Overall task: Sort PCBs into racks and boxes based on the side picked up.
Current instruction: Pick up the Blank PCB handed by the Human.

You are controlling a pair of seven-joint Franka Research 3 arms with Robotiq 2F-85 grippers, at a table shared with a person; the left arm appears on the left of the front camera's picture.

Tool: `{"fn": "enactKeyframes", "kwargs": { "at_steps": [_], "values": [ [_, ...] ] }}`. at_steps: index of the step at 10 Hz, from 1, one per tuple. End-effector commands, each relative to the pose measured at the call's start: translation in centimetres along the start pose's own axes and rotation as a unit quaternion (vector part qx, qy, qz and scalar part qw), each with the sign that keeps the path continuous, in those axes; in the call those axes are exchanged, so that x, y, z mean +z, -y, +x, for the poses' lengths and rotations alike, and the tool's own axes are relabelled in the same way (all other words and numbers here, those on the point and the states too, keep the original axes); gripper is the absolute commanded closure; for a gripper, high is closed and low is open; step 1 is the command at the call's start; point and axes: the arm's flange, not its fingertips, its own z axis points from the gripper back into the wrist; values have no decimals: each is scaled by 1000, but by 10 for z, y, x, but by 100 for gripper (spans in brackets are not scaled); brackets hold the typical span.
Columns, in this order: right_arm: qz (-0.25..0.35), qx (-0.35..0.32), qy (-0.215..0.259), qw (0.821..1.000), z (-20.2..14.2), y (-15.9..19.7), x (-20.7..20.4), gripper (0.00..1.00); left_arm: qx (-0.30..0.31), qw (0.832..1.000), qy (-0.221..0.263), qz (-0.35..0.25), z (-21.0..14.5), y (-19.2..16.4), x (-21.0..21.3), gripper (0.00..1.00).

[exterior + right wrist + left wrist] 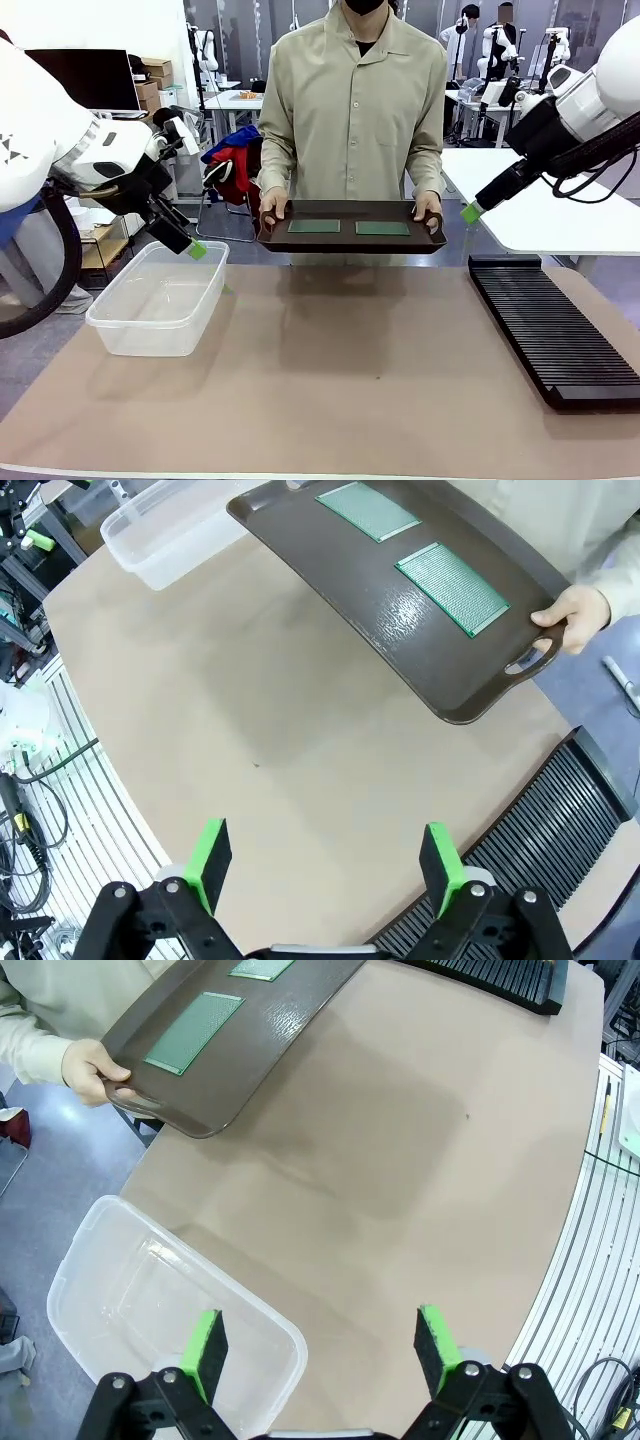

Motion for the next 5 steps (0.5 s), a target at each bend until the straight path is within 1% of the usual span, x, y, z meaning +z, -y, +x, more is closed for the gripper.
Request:
{"fn": "enactKeyframes", "kwargs": {
  "at_steps": [1,3,5],
  "values": [
    [-6,19,28,999,4,12,10,0,24,999,17,-17,2,-10,14,0],
    [-17,32,54,998,10,27,24,0,38,998,44,-25,6,-23,30,0],
    [-39,36,64,997,19,35,38,0,31,998,51,-22,12,-29,44,0]
  ]
}}
